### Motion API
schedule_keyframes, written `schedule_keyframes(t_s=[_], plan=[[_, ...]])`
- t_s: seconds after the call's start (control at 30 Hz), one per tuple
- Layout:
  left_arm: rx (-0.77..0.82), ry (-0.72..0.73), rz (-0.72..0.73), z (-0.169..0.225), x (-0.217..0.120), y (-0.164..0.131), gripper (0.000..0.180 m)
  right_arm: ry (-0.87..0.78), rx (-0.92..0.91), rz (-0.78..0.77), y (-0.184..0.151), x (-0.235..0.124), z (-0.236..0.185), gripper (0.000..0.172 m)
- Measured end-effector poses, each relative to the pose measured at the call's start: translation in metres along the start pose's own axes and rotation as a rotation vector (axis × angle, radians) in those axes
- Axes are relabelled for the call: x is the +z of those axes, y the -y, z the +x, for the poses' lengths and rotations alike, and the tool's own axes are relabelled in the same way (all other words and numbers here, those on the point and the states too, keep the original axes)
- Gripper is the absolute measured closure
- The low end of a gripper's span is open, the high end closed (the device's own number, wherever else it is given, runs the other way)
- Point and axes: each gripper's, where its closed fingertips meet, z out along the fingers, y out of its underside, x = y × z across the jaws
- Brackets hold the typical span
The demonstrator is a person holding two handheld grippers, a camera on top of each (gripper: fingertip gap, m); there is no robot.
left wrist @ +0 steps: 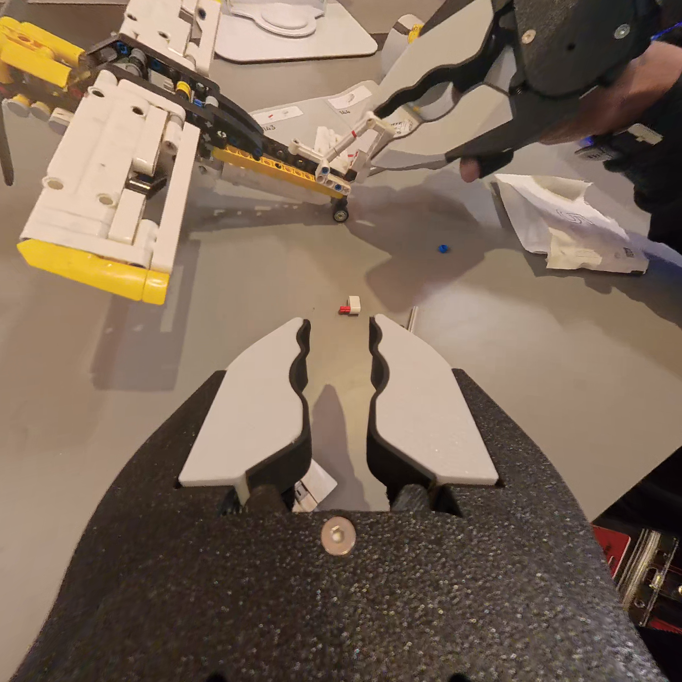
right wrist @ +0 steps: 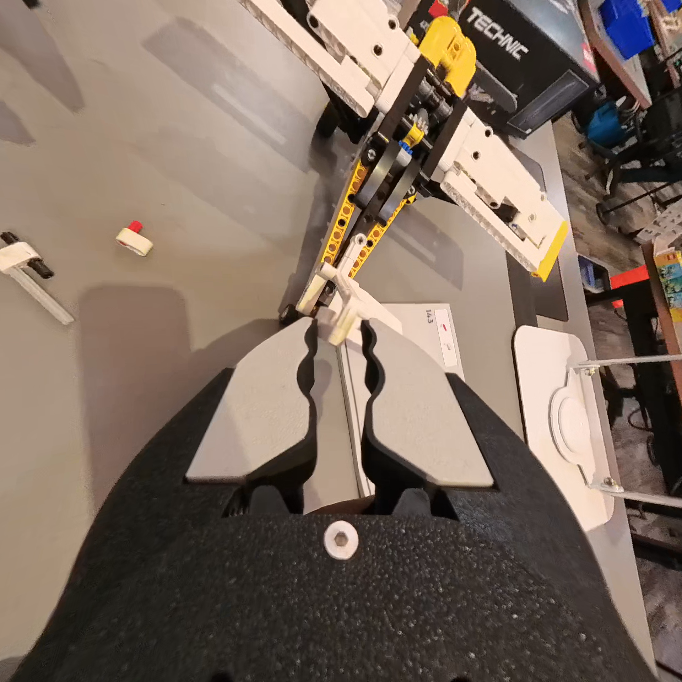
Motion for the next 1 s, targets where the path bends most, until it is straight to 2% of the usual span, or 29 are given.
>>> schedule_keyframes(t_s=[0.1, 0.2, 0.37, 0.4, 0.73, 0.87, 1.0], plan=[[-0.013, 0.0, 0.017, -0.004, -0.006, -0.003, 0.149, 0.017, 0.027, -0.063, -0.014, -0.02, -0.011, 0.142], [-0.029, -0.01, 0.033, -0.008, -0.011, -0.008, 0.149, 0.151, 0.082, -0.093, -0.031, -0.039, -0.047, 0.141], [-0.048, -0.025, 0.052, -0.015, -0.015, -0.012, 0.149, 0.285, 0.11, -0.216, -0.062, -0.043, -0.089, 0.14], [-0.053, -0.028, 0.057, -0.015, -0.016, -0.013, 0.149, 0.3, 0.125, -0.209, -0.062, -0.042, -0.092, 0.144], [-0.096, -0.025, 0.061, -0.023, -0.026, -0.029, 0.149, 0.347, 0.206, -0.193, -0.053, -0.032, -0.095, 0.15], [-0.1, -0.028, 0.056, -0.025, -0.026, -0.032, 0.149, 0.347, 0.233, -0.202, -0.053, -0.028, -0.093, 0.164], [-0.108, -0.029, 0.056, -0.028, -0.025, -0.034, 0.15, 0.321, 0.231, -0.229, -0.052, -0.024, -0.088, 0.165]])
